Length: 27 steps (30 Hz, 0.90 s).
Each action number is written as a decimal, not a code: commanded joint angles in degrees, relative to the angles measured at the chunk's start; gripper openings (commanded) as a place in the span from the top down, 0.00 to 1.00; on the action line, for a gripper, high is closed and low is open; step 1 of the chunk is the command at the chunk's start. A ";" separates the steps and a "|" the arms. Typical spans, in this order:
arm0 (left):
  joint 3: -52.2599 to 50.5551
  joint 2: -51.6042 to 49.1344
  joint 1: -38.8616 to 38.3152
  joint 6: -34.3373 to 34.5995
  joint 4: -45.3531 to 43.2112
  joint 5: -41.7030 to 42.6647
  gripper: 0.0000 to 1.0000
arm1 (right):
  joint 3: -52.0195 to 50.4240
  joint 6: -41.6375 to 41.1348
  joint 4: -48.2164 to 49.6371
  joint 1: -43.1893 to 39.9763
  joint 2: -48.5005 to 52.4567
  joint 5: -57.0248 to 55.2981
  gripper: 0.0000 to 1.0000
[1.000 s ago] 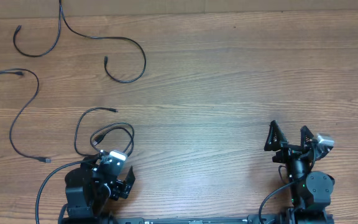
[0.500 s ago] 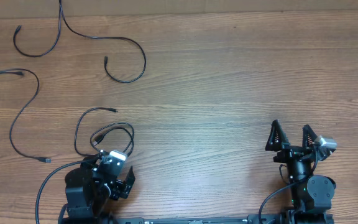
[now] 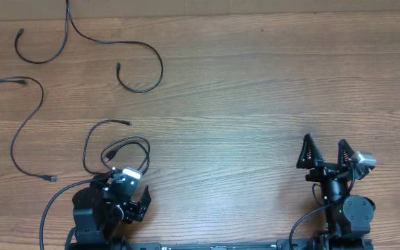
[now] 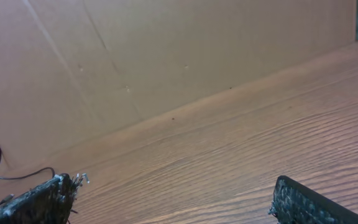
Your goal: Untangle cables
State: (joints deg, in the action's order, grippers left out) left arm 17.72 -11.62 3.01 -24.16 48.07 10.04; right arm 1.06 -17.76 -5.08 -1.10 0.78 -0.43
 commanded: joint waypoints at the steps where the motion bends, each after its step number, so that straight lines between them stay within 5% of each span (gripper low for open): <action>1: -0.02 0.39 -0.20 -0.66 -0.09 -0.13 0.00 | -0.59 0.26 0.37 -0.26 -0.61 -0.59 0.00; 13: -0.02 0.87 -0.20 3.34 -1.49 2.34 0.00 | -0.59 0.24 0.35 -0.26 -0.61 -0.59 0.00; 20: -2.67 7.91 -0.04 5.31 -28.39 19.08 0.00 | -0.59 0.26 0.37 -0.26 -0.61 -0.59 0.00; 27: -10.40 11.23 1.01 19.04 -44.33 13.70 0.00 | -0.59 0.24 0.37 -0.26 -0.61 -0.59 0.00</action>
State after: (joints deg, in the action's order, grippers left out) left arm 10.72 -0.75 3.18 -14.55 6.55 24.75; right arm 1.06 -17.76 -5.10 -1.10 0.78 -0.45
